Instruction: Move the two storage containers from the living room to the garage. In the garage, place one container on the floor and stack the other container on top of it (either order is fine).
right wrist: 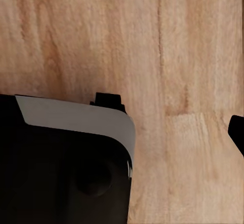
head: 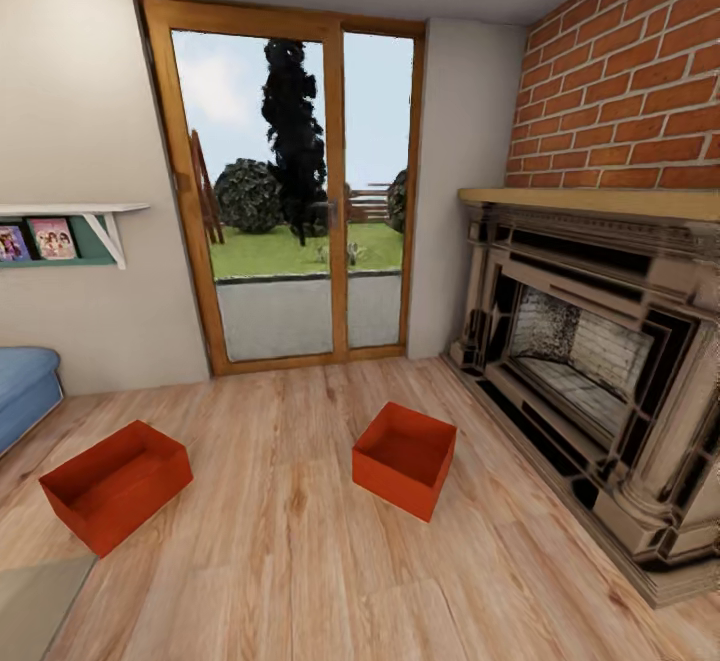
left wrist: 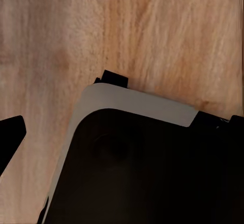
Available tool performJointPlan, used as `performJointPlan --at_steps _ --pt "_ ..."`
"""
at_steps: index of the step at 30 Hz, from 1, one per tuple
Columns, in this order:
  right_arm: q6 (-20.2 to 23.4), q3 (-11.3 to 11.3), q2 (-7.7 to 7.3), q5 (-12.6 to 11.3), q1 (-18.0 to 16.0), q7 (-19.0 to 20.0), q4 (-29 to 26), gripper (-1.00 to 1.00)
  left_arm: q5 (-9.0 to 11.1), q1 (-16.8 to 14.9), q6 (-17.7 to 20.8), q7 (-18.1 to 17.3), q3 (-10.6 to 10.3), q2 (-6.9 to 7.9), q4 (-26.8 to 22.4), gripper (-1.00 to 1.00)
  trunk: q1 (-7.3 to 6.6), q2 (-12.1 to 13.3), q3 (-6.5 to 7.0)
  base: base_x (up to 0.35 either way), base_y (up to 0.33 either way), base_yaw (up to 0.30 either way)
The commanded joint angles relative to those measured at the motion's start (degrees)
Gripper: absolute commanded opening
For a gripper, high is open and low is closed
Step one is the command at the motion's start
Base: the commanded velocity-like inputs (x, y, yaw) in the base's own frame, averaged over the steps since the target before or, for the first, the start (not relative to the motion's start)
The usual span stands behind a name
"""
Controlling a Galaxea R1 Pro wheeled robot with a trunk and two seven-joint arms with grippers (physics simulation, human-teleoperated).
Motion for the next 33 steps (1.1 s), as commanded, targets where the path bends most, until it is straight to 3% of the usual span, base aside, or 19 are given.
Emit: performJointPlan --at_steps 1,20,33 --pt "-0.3 0.5 0.02 -0.6 -0.1 0.0 0.2 1.00 0.2 0.0 -0.1 0.0 0.0 0.01 -0.1 1.00 0.03 0.0 -0.06 0.323 0.130 -0.288" --pt "-0.3 0.6 -0.06 -0.4 -0.1 -0.1 0.2 1.00 0.2 0.0 -0.1 -0.4 0.0 0.64 -0.1 1.00 0.03 0.0 -0.06 0.313 0.183 -0.038" --pt "-0.2 0.6 0.01 -0.5 -0.1 0.0 0.2 1.00 0.2 0.0 -0.1 -0.4 0.0 0.65 -0.1 1.00 0.03 0.0 -0.06 0.308 0.193 -0.211"
